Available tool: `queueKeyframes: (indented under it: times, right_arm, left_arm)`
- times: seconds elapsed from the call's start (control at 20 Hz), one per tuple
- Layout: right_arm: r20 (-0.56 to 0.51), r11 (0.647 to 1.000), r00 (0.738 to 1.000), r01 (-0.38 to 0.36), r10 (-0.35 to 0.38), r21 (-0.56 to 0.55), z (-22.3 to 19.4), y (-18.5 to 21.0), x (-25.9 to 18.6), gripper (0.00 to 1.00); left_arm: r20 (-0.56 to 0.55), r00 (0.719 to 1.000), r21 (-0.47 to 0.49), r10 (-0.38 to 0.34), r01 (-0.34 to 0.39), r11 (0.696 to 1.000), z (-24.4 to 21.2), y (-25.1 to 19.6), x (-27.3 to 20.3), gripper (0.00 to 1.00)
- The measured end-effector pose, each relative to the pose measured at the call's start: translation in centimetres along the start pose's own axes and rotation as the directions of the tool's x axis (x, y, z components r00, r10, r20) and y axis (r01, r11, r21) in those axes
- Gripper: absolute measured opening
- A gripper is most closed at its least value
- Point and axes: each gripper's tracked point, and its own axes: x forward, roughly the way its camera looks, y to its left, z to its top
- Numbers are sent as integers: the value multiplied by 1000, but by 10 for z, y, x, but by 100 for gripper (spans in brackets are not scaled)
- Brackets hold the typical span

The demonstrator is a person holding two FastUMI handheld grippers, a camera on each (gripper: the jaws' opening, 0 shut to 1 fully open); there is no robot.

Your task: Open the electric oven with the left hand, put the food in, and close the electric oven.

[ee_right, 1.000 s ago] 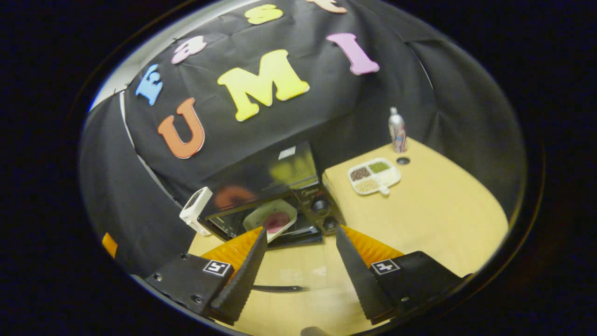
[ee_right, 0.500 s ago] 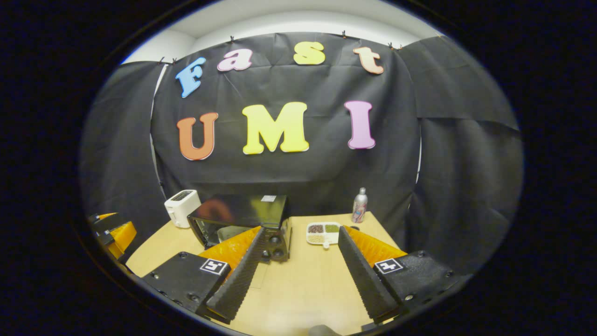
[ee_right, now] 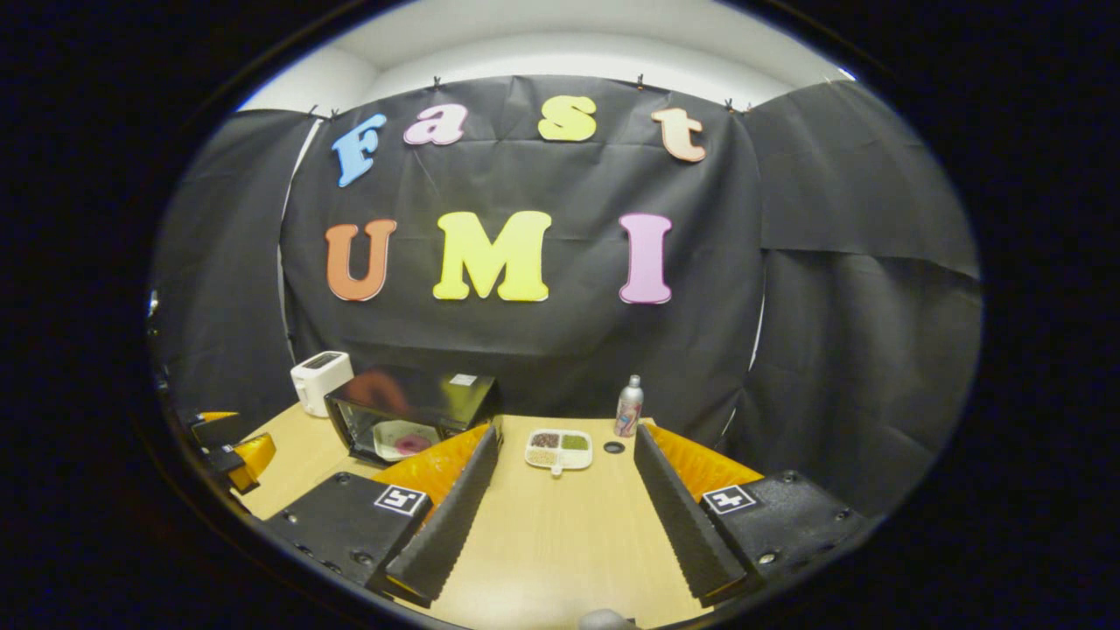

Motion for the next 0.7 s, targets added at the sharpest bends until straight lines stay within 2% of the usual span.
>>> queueKeyframes:
  times: [0.05, 0.2, 0.35, 0.5, 0.7]
  right_arm:
    - [-10, 1000, 1000, 0, 0, -1, -1, -3, 0, 96]
    - [-22, 1000, 1000, -6, 6, 5, -6, -8, 0, 96]
    - [-37, 1000, 999, -5, 5, 7, -9, -13, -3, 96]
    - [-45, 1000, 999, 11, -11, -9, -9, -19, -5, 96]
    - [-58, 999, 998, 38, -39, -23, -9, -27, -9, 96]
  left_arm:
    - [-8, 1000, 2, -3, 3, 1000, -5, -5, 0, 97]
    - [-40, 999, -6, -6, 6, 1000, -23, -12, 4, 97]
    - [-115, 993, -51, -14, 8, 999, -59, -17, 12, 97]
    - [-211, 977, -107, -32, 10, 994, -107, -25, 22, 97]
    - [-306, 950, -124, -56, 18, 992, -159, -37, 41, 96]
